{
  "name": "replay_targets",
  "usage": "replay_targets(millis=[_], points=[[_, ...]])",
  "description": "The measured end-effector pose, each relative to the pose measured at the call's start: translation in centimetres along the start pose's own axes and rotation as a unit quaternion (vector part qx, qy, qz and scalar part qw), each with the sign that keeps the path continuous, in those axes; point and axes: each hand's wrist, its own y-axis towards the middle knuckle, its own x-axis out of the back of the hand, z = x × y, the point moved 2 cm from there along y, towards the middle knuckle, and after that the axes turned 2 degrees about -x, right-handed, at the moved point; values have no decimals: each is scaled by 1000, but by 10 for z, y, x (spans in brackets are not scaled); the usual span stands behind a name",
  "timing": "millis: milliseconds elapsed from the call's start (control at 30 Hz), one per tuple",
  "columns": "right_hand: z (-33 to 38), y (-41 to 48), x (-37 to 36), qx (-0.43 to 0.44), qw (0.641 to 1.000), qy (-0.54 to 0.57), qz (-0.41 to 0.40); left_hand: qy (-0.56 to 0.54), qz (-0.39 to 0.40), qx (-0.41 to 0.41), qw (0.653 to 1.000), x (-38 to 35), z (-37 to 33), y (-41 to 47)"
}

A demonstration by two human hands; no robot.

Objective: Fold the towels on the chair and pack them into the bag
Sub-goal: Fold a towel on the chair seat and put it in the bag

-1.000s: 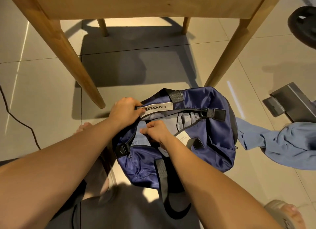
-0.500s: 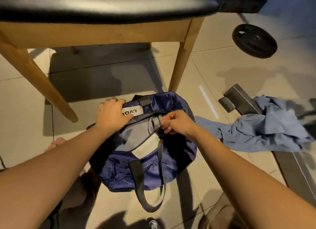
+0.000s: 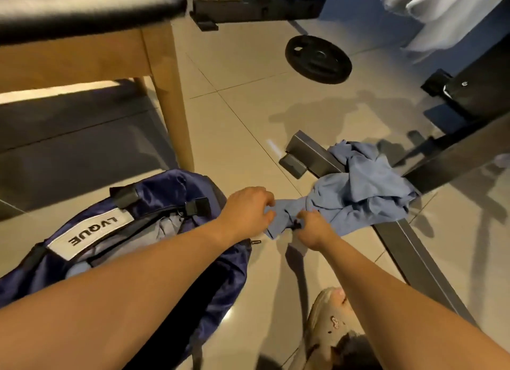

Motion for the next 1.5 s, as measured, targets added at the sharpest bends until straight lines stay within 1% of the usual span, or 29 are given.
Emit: replay_targets(millis=[100,167,233,333,400,467,500,600,667,767,867,967,1033,1100,1200,1267,1300,1333,1367,1400,1500], points=[[-32,17,-7,0,998,-40,40,8,106,39,994,-52,-4,40],[-46,26,-12,2,998,-37,54,9,152,54,987,-82,1,54],[-54,31,-19,10,999,-26,35,27,157,61,985,-104,8,63],[-55,31,-29,9,999,-4,-41,96,140,71,983,-122,11,71],[-52,28,-33,21,998,-11,-57,137,146,64,978,-126,8,72],[-50,26,-28,32,998,-19,-43,117,136,59,982,-123,8,71],[-51,25,-21,27,999,-13,-31,80,129,62,986,-118,10,72],[-56,24,11,5,997,61,54,-69,140,92,983,-88,8,75],[-52,18,44,0,989,92,113,-128,151,97,976,-62,0,75],[-42,-2,99,-3,980,136,142,-204,147,95,963,-20,-17,73],[-34,-22,152,-9,970,209,120,-259,126,95,953,32,-40,72],[-26,-44,201,-3,970,226,85,-257,96,79,958,89,-65,74],[-18,-62,232,19,963,261,65,-274,69,92,955,124,-79,76],[-6,-83,264,43,954,288,74,-315,41,117,941,156,-92,74],[9,-114,301,81,964,248,52,-412,8,157,898,193,-106,71],[6,-129,317,100,981,163,23,-459,6,171,872,211,-115,71],[0,-135,323,101,988,117,1,-472,6,178,864,219,-120,70],[-10,-137,327,98,990,95,-25,-476,7,180,861,224,-125,70],[-20,-141,331,93,989,105,-51,-477,10,181,860,228,-130,70],[-30,-146,334,92,983,145,-68,-476,14,185,860,230,-134,70],[-51,-163,343,99,941,319,-50,-486,34,214,847,228,-142,73]])
